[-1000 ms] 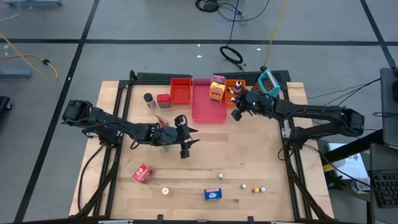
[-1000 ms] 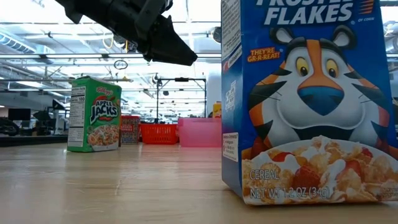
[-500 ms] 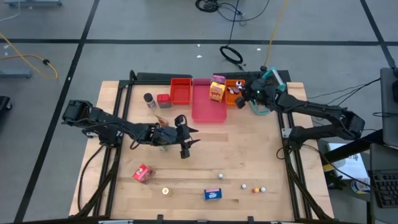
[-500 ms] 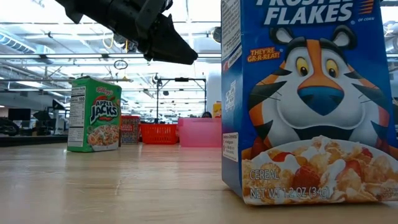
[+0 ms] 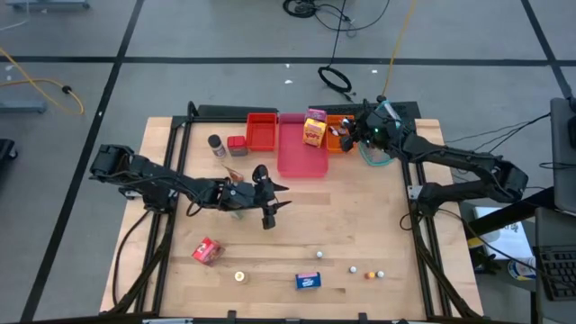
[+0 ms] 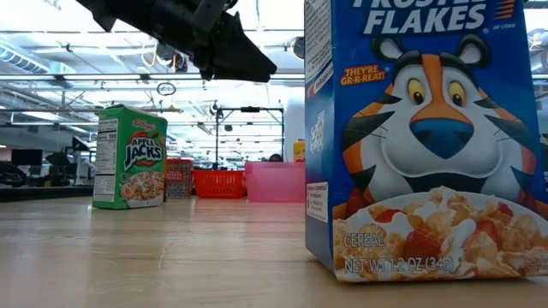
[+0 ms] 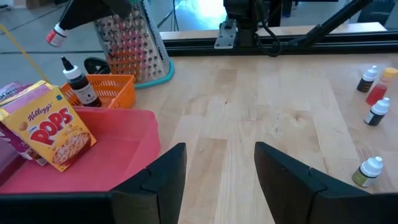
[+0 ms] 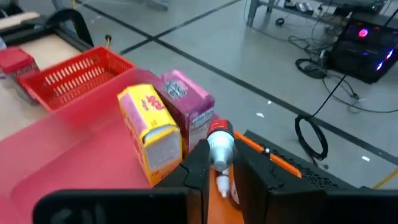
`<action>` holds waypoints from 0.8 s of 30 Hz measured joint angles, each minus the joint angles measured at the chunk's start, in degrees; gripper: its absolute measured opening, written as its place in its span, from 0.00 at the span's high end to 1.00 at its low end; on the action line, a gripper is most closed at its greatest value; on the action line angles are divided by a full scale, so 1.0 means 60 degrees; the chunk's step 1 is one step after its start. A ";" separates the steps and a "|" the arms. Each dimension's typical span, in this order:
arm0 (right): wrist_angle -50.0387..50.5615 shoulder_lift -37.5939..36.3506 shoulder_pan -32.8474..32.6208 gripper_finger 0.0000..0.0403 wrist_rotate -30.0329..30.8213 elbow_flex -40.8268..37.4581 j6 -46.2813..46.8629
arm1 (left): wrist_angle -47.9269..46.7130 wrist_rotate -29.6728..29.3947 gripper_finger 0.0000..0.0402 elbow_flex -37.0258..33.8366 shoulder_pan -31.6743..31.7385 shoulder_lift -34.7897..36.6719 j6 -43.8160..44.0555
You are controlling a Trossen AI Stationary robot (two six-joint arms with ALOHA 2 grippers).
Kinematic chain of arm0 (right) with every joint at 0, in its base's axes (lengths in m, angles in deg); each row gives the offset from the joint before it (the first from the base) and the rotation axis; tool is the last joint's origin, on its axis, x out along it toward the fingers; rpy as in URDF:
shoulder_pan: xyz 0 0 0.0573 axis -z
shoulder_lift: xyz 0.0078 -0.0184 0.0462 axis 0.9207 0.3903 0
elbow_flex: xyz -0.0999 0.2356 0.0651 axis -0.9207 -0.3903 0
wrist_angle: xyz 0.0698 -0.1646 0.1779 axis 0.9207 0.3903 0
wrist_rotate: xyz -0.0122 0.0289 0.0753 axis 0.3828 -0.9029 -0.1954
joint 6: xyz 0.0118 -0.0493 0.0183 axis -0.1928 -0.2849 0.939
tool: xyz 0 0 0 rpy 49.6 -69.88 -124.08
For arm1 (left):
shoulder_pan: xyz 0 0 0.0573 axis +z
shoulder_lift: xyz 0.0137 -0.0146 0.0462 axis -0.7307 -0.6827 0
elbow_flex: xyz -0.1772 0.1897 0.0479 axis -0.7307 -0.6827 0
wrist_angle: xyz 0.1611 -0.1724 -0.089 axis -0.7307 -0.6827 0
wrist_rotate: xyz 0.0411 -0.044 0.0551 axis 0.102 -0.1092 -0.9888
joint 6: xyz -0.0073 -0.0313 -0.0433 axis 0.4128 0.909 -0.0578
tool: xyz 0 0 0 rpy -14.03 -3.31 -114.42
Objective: Pick & Place Kitchen Items
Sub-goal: Put the red food coloring bottle into the orange bin
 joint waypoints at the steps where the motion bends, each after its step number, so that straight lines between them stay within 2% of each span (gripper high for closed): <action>1: -0.0086 0.0067 -0.0007 0.90 -0.0003 0.0000 -0.0018 | 0.0009 -0.0002 0.52 0.0000 0.0000 0.0000 0.0000; 10: -0.0211 0.1236 0.0132 0.90 -0.0036 0.0487 -0.0140 | 0.0016 -0.0002 0.53 0.0000 0.0000 0.0000 -0.0007; 14: 0.0299 0.1739 0.0283 0.90 -0.0075 0.0907 -0.0166 | 0.0013 -0.0002 0.53 0.0000 0.0000 0.0000 -0.0007; 24: 0.0564 0.2086 0.0552 0.89 -0.0051 0.1002 -0.0182 | 0.0008 -0.0002 0.53 0.0000 0.0000 -0.0002 -0.0005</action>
